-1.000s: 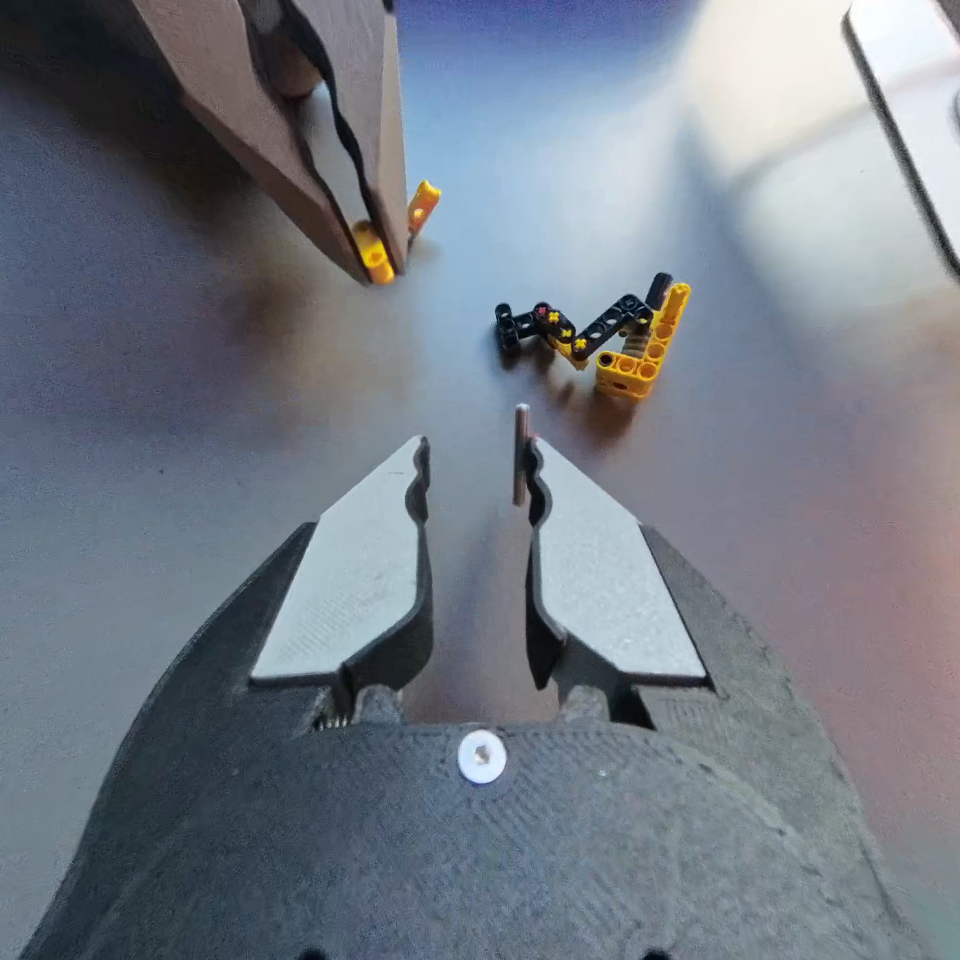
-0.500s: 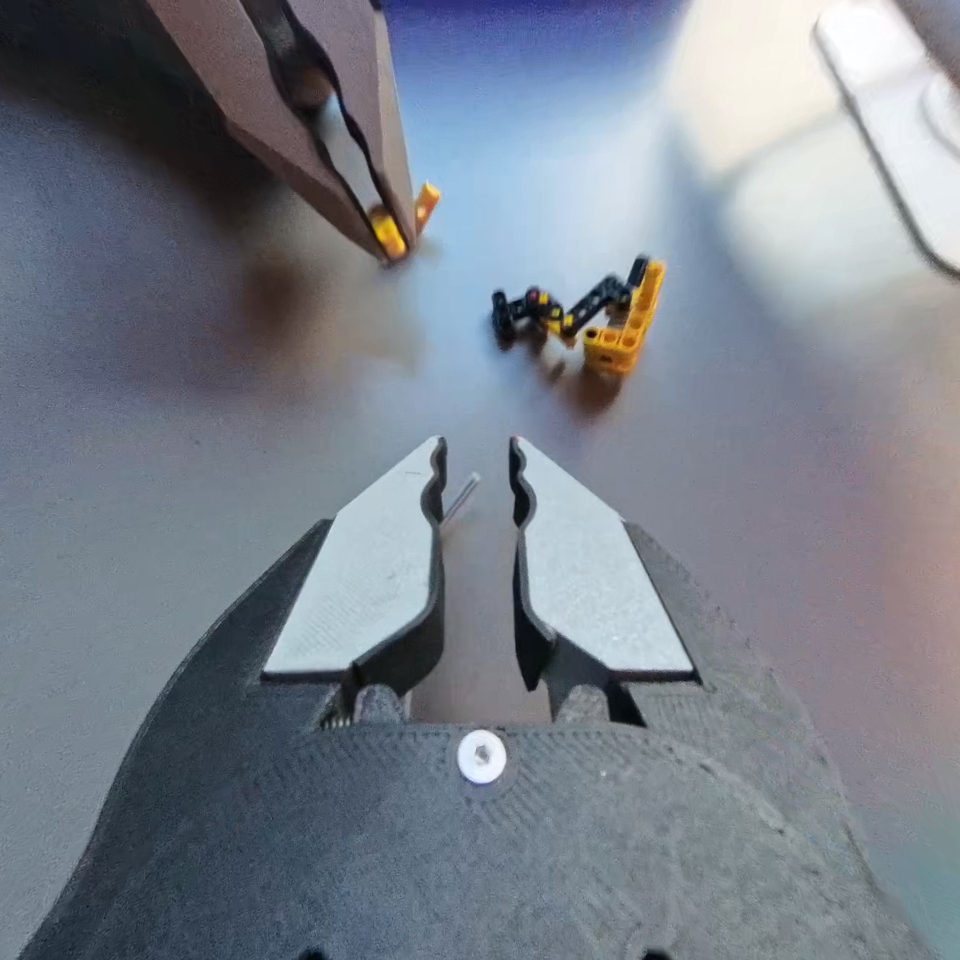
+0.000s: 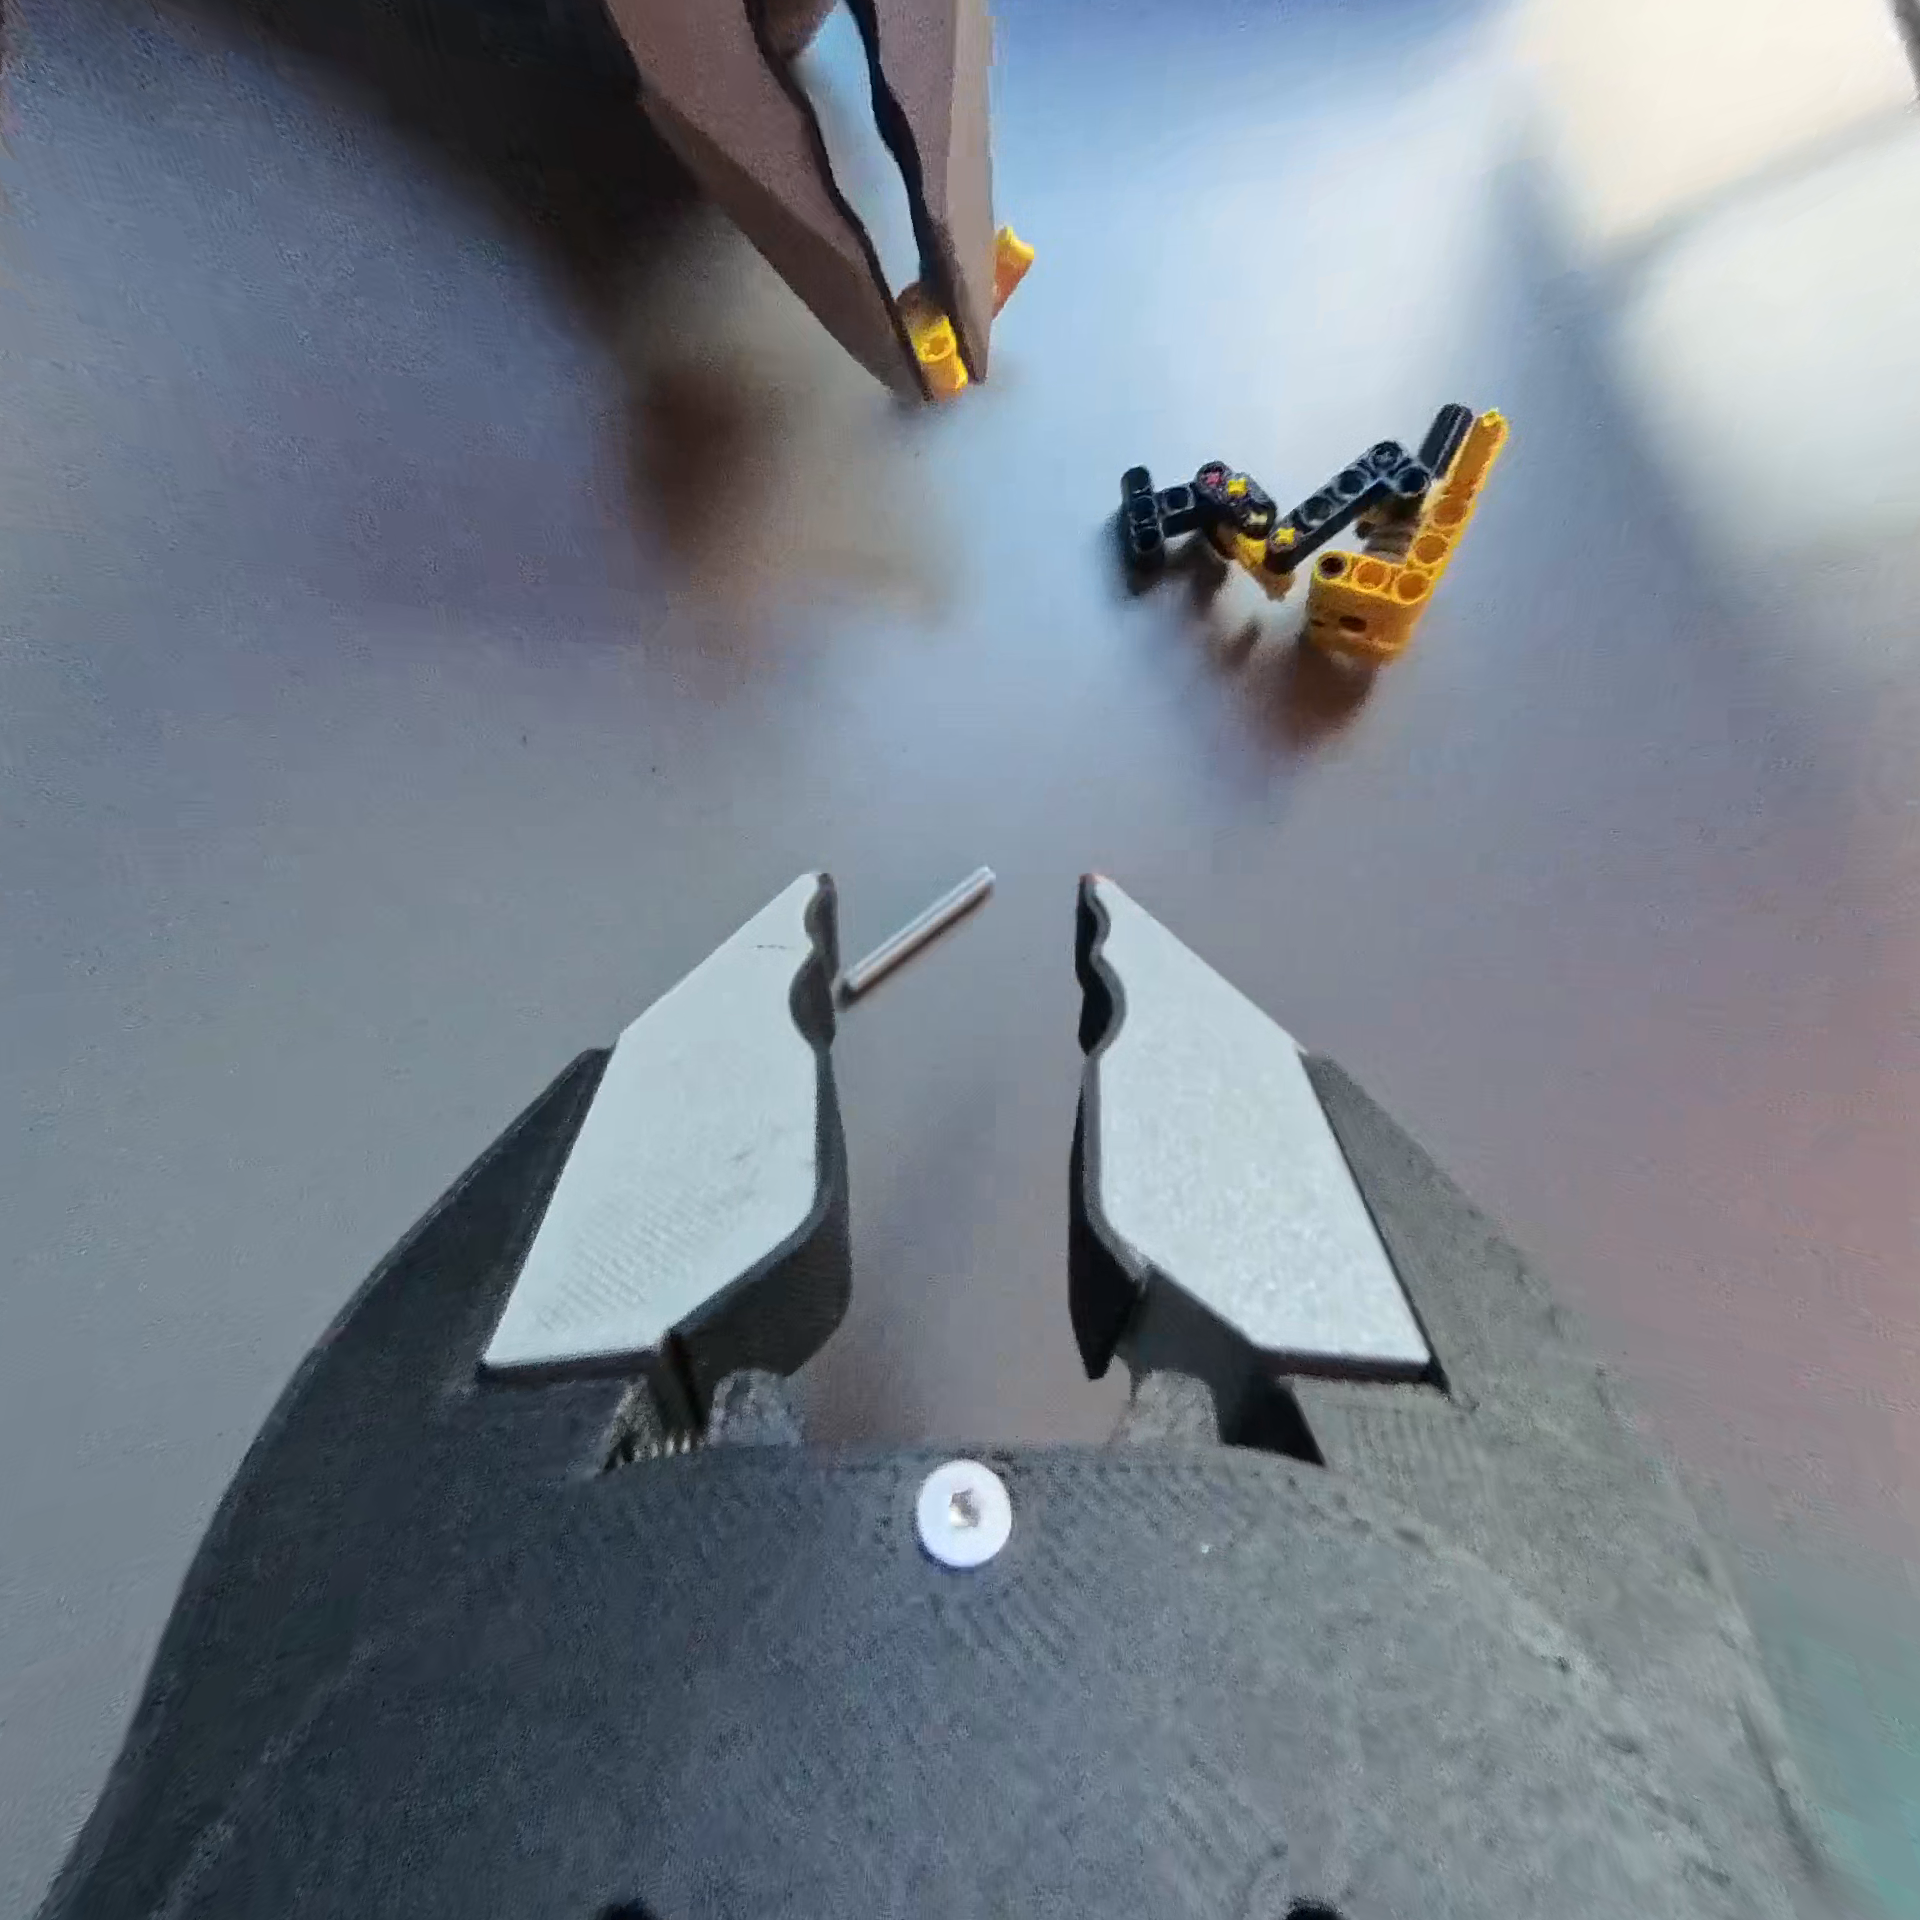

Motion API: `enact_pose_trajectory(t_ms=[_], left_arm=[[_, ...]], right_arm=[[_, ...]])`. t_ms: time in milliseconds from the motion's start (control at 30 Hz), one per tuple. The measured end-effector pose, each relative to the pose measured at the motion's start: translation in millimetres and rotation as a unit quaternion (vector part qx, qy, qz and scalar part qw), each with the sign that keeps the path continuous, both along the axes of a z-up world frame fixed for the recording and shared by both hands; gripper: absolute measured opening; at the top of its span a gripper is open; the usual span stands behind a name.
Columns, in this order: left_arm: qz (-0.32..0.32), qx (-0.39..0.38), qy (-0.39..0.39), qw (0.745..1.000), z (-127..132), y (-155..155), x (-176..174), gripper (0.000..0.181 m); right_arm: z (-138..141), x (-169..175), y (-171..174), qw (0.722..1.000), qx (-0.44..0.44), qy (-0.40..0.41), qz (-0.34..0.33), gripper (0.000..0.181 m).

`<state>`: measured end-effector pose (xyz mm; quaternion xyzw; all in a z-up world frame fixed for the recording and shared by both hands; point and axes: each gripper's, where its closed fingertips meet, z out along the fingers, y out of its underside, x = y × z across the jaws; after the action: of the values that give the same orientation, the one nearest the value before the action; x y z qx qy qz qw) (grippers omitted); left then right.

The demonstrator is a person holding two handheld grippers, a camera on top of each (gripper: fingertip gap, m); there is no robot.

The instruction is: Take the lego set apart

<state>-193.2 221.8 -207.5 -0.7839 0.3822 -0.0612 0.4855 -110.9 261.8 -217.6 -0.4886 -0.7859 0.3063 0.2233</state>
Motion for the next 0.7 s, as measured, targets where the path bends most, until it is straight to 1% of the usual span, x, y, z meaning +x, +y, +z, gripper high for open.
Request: enact_pose_trajectory(t_ms=[33,67,100,133,200,233,300,367,400,433,533,667,700], left_arm=[[0.000,0.001,0.003,1.000,-0.5,0.3,-0.1,0.006],[0.001,0.003,0.007,1.000,-0.7,0.5,-0.2,0.006],[0.000,0.007,0.010,1.000,-0.5,0.6,0.2,0.006],[-0.004,0.012,0.015,1.000,-0.4,0.2,1.2,0.006],[-0.006,0.024,0.028,0.999,-0.3,0.1,2.2,0.006],[-0.006,0.030,0.036,0.999,-0.1,0.5,2.4,0.006],[-0.009,0.041,0.051,0.998,0.1,0.1,4.2,0.006],[-0.016,0.056,0.062,0.996,3.2,-1.1,8.1,0.006],[-0.015,0.069,0.065,0.995,6.6,-1.1,9.1,0.006],[-0.013,0.083,0.069,0.994,11.1,-1.0,9.6,0.005],[-0.018,0.110,0.076,0.991,20.3,-3.1,10.7,0.005],[-0.014,0.142,0.075,0.987,32.1,-3.3,10.3,0.005],[-0.014,0.146,0.080,0.986,32.8,-3.3,9.7,0.005]], right_arm=[[2.2,-7.7,-1.4,1.000,-0.016,0.010,-0.016,0.038],[6.8,-16.8,-5.2,0.998,-0.039,0.025,-0.029,0.029],[11.8,-25.6,-11.2,0.996,-0.070,0.039,-0.039,0.026],[17.2,-34.4,-17.9,0.992,-0.105,0.050,-0.047,0.025],[27.6,-46.5,-40.8,0.980,-0.187,0.063,-0.027,0.027],[28.5,-52.9,-45.8,0.975,-0.209,0.063,-0.033,0.029],[26.3,-65.1,-46.7,0.969,-0.230,0.059,-0.062,0.027],[26.5,-72.9,-46.8,0.964,-0.247,0.059,-0.075,0.024],[24.6,-74.5,-46.4,0.963,-0.251,0.053,-0.079,0.018],[23.6,-75.1,-47.1,0.962,-0.257,0.049,-0.078,0.013],[34.8,-75.5,-55.3,0.950,-0.298,0.066,-0.057,0.000],[50.8,-75.9,-60.5,0.939,-0.325,0.108,-0.035,0.001],[55.5,-74.8,-64.9,0.933,-0.342,0.111,-0.024,0.015]])
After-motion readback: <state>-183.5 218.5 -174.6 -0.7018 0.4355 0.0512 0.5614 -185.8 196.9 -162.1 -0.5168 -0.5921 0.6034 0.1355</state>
